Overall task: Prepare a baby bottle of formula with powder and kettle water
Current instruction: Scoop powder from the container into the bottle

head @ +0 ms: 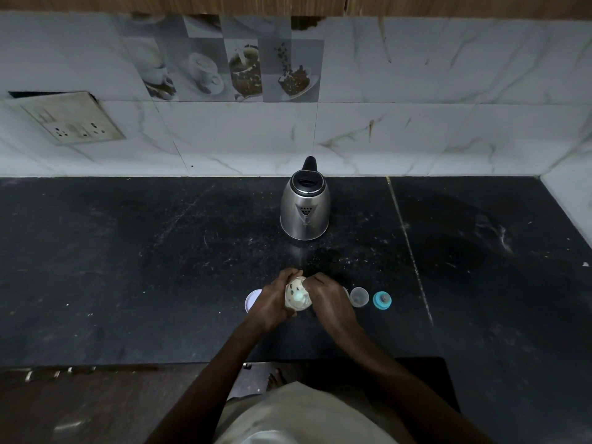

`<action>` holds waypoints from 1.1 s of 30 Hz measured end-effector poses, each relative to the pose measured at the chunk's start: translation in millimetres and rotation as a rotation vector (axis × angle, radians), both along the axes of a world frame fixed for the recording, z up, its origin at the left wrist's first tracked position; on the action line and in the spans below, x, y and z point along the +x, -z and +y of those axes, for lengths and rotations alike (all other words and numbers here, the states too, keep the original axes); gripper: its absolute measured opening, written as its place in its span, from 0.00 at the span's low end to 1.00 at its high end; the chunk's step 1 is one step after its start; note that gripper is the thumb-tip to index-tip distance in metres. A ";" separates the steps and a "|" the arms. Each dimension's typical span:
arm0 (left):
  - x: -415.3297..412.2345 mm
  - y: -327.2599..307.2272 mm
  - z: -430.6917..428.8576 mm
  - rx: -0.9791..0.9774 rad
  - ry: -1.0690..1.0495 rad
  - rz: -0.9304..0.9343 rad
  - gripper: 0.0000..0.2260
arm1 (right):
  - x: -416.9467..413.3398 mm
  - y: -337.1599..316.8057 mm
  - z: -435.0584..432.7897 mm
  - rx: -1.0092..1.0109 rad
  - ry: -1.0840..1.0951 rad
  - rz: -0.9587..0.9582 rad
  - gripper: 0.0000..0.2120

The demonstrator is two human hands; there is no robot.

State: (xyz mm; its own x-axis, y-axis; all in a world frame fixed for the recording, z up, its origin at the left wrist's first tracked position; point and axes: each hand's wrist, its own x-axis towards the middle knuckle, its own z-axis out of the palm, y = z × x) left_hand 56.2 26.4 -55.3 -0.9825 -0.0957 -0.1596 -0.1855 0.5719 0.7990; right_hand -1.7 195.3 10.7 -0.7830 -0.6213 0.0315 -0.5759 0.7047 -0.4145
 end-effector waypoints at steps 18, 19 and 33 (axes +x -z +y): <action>7.6 0.4 5.8 -0.052 0.081 0.042 0.45 | 14.4 1.7 -12.8 0.369 -0.122 0.055 0.16; 8.7 0.1 7.2 -0.069 0.096 0.058 0.44 | 15.7 2.1 -13.8 0.361 -0.112 0.062 0.16; 11.0 -9.6 12.1 -0.073 0.119 0.044 0.43 | 19.6 13.8 -9.7 0.256 0.136 -0.117 0.10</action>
